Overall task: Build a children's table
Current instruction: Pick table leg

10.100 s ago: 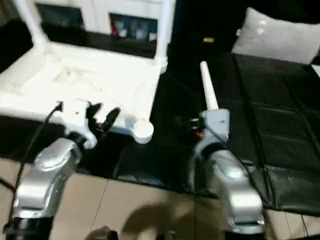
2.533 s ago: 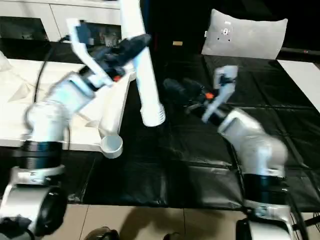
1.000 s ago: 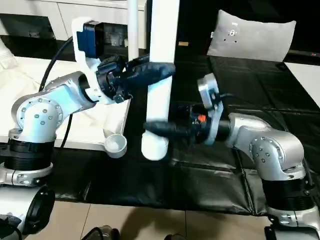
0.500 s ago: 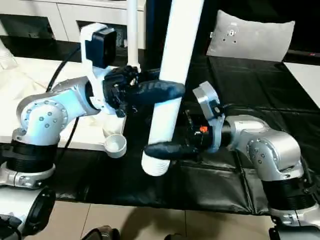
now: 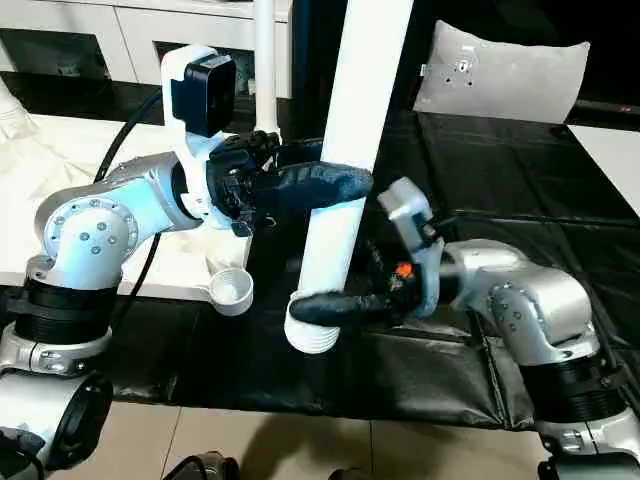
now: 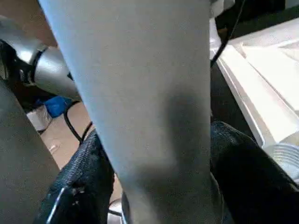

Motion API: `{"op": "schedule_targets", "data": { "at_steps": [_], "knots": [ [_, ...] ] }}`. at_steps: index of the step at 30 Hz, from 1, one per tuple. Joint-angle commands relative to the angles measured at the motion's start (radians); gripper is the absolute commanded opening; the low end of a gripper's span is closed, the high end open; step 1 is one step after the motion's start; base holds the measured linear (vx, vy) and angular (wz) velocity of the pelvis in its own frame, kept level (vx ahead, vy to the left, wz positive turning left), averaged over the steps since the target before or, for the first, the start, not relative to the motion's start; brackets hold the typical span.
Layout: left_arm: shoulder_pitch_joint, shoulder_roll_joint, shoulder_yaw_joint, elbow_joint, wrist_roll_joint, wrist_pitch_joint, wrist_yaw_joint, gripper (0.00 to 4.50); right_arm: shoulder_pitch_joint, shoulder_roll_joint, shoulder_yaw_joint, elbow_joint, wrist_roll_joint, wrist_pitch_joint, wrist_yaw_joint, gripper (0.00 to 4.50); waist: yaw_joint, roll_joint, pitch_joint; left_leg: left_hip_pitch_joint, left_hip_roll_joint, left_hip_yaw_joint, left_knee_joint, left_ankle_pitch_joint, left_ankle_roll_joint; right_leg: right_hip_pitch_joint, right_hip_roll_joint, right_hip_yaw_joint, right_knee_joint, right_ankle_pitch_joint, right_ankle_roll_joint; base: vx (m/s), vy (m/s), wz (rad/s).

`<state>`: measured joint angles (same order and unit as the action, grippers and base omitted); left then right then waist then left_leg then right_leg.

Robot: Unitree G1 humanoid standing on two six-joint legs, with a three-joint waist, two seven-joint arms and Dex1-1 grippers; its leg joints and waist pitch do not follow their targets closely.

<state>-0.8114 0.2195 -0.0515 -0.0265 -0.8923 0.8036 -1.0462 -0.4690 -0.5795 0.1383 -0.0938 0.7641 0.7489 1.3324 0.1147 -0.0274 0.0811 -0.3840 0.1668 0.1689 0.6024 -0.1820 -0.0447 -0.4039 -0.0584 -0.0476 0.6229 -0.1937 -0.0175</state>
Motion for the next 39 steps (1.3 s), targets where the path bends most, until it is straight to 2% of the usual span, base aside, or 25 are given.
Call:
{"op": "schedule_targets", "data": {
  "at_steps": [1, 8, 15, 17, 18, 20, 21, 22, 24, 25, 27, 28, 29, 31, 32, 34, 35, 36, 37, 38, 39],
  "knots": [
    [-0.026, -0.002, -0.007, -0.012, 0.004, -0.013, -0.012, 1.8, 0.0, -0.009, 0.001, 0.01, -0.014, -0.012, 0.007, 3.05, 0.005, 0.001, -0.074, 0.016, 0.057, -0.016, -0.062, -0.111, 0.034, 0.062, -0.084, 0.045, -0.071, -0.136, -0.24, 0.0, 0.0, 0.0],
    [-0.026, -0.002, -0.009, -0.011, 0.016, -0.017, -0.007, 1.79, -0.005, 0.003, -0.008, 0.022, -0.008, 0.0, -0.005, 2.44, 0.005, 0.002, -0.075, 0.016, 0.056, -0.016, -0.061, -0.105, 0.038, 0.062, -0.084, 0.045, -0.069, -0.125, -0.244, 0.0, 0.0, 0.0],
    [-0.014, 0.004, -0.026, -0.007, 0.047, -0.006, 0.029, 1.79, 0.002, 0.008, -0.017, 0.022, -0.009, -0.002, -0.019, 2.15, 0.006, 0.003, -0.077, 0.017, 0.057, -0.017, -0.06, -0.098, 0.038, 0.063, -0.084, 0.044, -0.067, -0.11, -0.246, 0.0, 0.0, 0.0],
    [-0.003, -0.001, -0.025, -0.019, 0.043, -0.007, 0.035, 2.35, 0.008, 0.012, -0.021, 0.02, -0.012, -0.005, -0.031, 2.09, 0.007, -0.002, -0.081, 0.016, 0.057, -0.016, -0.059, -0.085, 0.04, 0.066, -0.085, 0.044, -0.063, -0.096, -0.25, 0.0, 0.0, 0.0],
    [0.015, -0.01, -0.021, -0.041, 0.037, -0.005, 0.055, 2.35, 0.02, 0.018, -0.03, 0.012, -0.013, -0.01, -0.049, 2.09, 0.007, -0.01, -0.084, 0.015, 0.057, -0.015, -0.057, -0.082, 0.043, 0.067, -0.085, 0.043, -0.064, -0.094, -0.25, 0.0, 0.0, 0.0],
    [0.021, -0.017, -0.016, -0.051, 0.03, -0.005, 0.062, 2.52, 0.024, 0.024, -0.037, 0.008, -0.007, -0.005, -0.061, 2.07, 0.008, -0.004, -0.083, 0.014, 0.058, -0.016, -0.057, -0.08, 0.044, 0.066, -0.087, 0.044, -0.063, -0.099, -0.247, 0.0, 0.0, 0.0],
    [0.032, -0.033, -0.002, -0.07, 0.007, 0.003, 0.08, 2.6, 0.032, 0.037, -0.048, 0.001, 0.0, -0.002, -0.082, 2.04, 0.009, -0.007, -0.083, 0.015, 0.058, -0.014, -0.057, -0.079, 0.046, 0.064, -0.086, 0.044, -0.065, -0.101, -0.247, 0.0, 0.0, 0.0],
    [0.036, -0.038, 0.003, -0.076, -0.001, 0.005, 0.086, 2.78, 0.035, 0.043, -0.052, -0.002, 0.003, -0.002, -0.092, 1.98, 0.009, -0.005, -0.081, 0.014, 0.059, -0.015, -0.058, -0.08, 0.043, 0.064, -0.088, 0.044, -0.063, -0.102, -0.249, 0.0, 0.0, 0.0],
    [0.041, -0.044, 0.008, -0.084, -0.01, 0.007, 0.092, 2.83, 0.037, 0.051, -0.058, -0.004, 0.006, -0.002, -0.105, 1.97, 0.011, -0.004, -0.08, 0.016, 0.058, -0.015, -0.058, -0.097, 0.038, 0.062, -0.086, 0.044, -0.067, -0.14, -0.24, 0.0, 0.0, 0.0],
    [0.046, -0.057, 0.016, -0.092, -0.017, 0.002, 0.106, 2.89, 0.038, 0.056, -0.059, -0.005, 0.005, -0.001, -0.115, 1.97, 0.012, 0.011, -0.074, 0.016, 0.059, -0.017, -0.06, -0.113, 0.029, 0.057, -0.087, 0.044, -0.069, -0.163, -0.235, 0.0, 0.0, 0.0],
    [0.063, -0.107, 0.044, -0.114, -0.05, -0.003, 0.173, 3.2, 0.042, 0.069, -0.059, -0.009, -0.007, -0.002, -0.15, 1.96, 0.009, 0.0, -0.075, 0.015, 0.06, -0.016, -0.059, -0.13, 0.018, 0.062, -0.087, 0.044, -0.07, -0.168, -0.235, 0.0, 0.0, 0.0],
    [0.068, -0.127, 0.054, -0.122, -0.066, 0.002, 0.205, 3.26, 0.043, 0.073, -0.058, -0.011, -0.014, -0.003, -0.162, 1.95, 0.01, 0.0, -0.074, 0.015, 0.059, -0.015, -0.059, -0.136, 0.018, 0.06, -0.087, 0.045, -0.073, -0.179, -0.235, 0.0, 0.0, 0.0],
    [0.086, -0.149, 0.041, -0.148, -0.028, -0.041, 0.23, 3.26, 0.052, 0.083, -0.061, -0.021, -0.02, -0.002, -0.188, 1.95, 0.011, -0.001, -0.078, 0.016, 0.06, -0.017, -0.059, -0.137, 0.015, 0.063, -0.088, 0.044, -0.074, -0.19, -0.231, 0.0, 0.0, 0.0],
    [0.095, -0.159, 0.038, -0.159, -0.015, -0.062, 0.234, 3.54, 0.057, 0.091, -0.066, -0.026, -0.022, -0.006, -0.203, 1.95, 0.01, -0.002, -0.077, 0.015, 0.059, -0.016, -0.059, -0.136, 0.017, 0.062, -0.085, 0.045, -0.076, -0.198, -0.212, 0.0, 0.0, 0.0],
    [0.1, -0.186, 0.055, -0.16, -0.02, -0.085, 0.261, 3.65, 0.061, 0.112, -0.075, -0.021, -0.034, -0.025, -0.237, 1.95, 0.012, -0.01, -0.074, 0.013, 0.058, -0.016, -0.062, -0.129, 0.021, 0.06, -0.086, 0.045, -0.077, -0.209, -0.199, 0.0, 0.0, 0.0],
    [0.098, -0.24, 0.096, -0.149, 0.0, -0.171, 0.316, 3.7, 0.052, 0.176, -0.094, 0.017, -0.077, -0.085, -0.331, 1.95, 0.011, 0.001, -0.072, 0.013, 0.059, -0.016, -0.061, -0.139, 0.012, 0.054, -0.088, 0.045, -0.082, -0.238, -0.191, 0.0, 0.0, 0.0],
    [0.084, -0.272, 0.134, -0.12, 0.033, -0.247, 0.376, 3.75, 0.042, 0.219, -0.104, 0.045, -0.101, -0.126, -0.39, 1.95, 0.007, -0.005, -0.073, 0.01, 0.06, -0.018, -0.063, -0.152, 0.0, 0.057, -0.089, 0.043, -0.086, -0.253, -0.182, 0.0, 0.0, 0.0],
    [0.08, -0.278, 0.144, -0.111, 0.04, -0.26, 0.392, 3.75, 0.04, 0.225, -0.105, 0.049, -0.103, -0.133, -0.397, 1.95, 0.005, -0.007, -0.073, 0.011, 0.057, -0.017, -0.063, -0.155, -0.001, 0.055, -0.087, 0.043, -0.087, -0.254, -0.178, 0.0, 0.0, 0.0],
    [0.072, -0.288, 0.164, -0.095, 0.052, -0.286, 0.419, 3.86, 0.037, 0.238, -0.107, 0.057, -0.111, -0.148, -0.414, 1.95, 0.004, -0.006, -0.074, 0.012, 0.058, -0.018, -0.064, -0.155, -0.002, 0.057, -0.087, 0.043, -0.086, -0.25, -0.175, 0.0, 0.0, 0.0],
    [0.062, -0.295, 0.191, -0.078, 0.062, -0.314, 0.446, 4.07, 0.033, 0.254, -0.109, 0.066, -0.125, -0.169, -0.439, 1.95, 0.002, 0.001, -0.074, 0.012, 0.057, -0.018, -0.064, -0.153, -0.003, 0.056, -0.085, 0.043, -0.087, -0.238, -0.172, 0.0, 0.0, 0.0],
    [0.056, -0.299, 0.209, -0.067, 0.064, -0.327, 0.462, 4.12, 0.03, 0.264, -0.11, 0.072, -0.136, -0.184, -0.456, 1.95, 0.003, -0.001, -0.079, 0.012, 0.056, -0.019, -0.063, -0.145, -0.007, 0.061, -0.085, 0.041, -0.083, -0.22, -0.172, 0.0, 0.0, 0.0]
  ]
}}
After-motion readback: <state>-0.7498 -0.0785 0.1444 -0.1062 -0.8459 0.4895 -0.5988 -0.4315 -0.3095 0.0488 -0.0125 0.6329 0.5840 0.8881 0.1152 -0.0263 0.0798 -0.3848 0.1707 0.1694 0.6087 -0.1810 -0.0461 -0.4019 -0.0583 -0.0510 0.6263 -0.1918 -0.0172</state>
